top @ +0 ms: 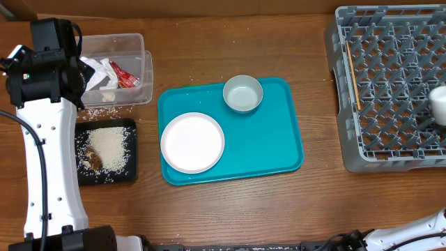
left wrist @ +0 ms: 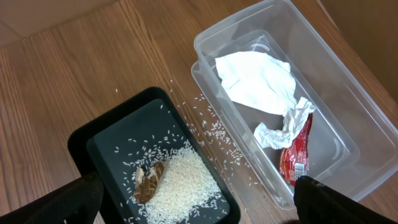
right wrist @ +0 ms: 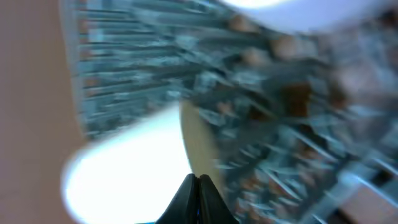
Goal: Sort waste into correct bins and load items into the dishwasher
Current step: 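Carry the cup right and lower it into the dish rack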
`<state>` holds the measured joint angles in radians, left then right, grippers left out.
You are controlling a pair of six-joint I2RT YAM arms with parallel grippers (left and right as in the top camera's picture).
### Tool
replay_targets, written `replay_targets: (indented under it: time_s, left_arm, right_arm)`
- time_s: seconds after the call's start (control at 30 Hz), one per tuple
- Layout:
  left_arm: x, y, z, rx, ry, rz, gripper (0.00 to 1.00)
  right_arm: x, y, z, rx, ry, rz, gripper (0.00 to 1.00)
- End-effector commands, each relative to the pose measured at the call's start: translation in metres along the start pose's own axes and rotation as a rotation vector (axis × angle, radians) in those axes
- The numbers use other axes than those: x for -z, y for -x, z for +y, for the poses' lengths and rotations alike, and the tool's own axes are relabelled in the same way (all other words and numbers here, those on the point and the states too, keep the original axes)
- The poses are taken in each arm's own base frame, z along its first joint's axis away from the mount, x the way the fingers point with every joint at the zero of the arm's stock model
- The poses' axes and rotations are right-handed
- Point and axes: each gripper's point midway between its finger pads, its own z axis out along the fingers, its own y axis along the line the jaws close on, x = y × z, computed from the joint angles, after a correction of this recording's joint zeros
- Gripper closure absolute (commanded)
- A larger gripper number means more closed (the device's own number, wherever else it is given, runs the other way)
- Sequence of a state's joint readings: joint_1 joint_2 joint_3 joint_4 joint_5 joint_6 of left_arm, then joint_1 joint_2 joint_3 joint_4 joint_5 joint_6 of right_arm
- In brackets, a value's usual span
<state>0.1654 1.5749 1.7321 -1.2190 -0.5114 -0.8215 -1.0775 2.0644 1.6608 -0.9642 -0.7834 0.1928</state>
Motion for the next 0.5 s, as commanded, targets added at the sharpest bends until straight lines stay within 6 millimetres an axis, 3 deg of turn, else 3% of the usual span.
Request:
replay_targets:
  time_s: [0.0, 0.23, 0.47]
  left_arm:
    - [-0.003, -0.001, -0.001, 0.014, 0.01, 0.001, 0.0]
    - [-0.003, -0.001, -0.001, 0.014, 0.01, 0.001, 0.0]
    - [-0.003, -0.001, -0.001, 0.014, 0.01, 0.001, 0.0]
  right_arm:
    - [-0.007, -0.001, -0.025, -0.055, -0.148, 0.004, 0.96]
    - [0.046, 0.004, -0.009, -0.065, -0.291, -0.143, 0.96]
    - [0.109, -0.002, 0.05, -0.01, -0.261, -0.334, 0.93]
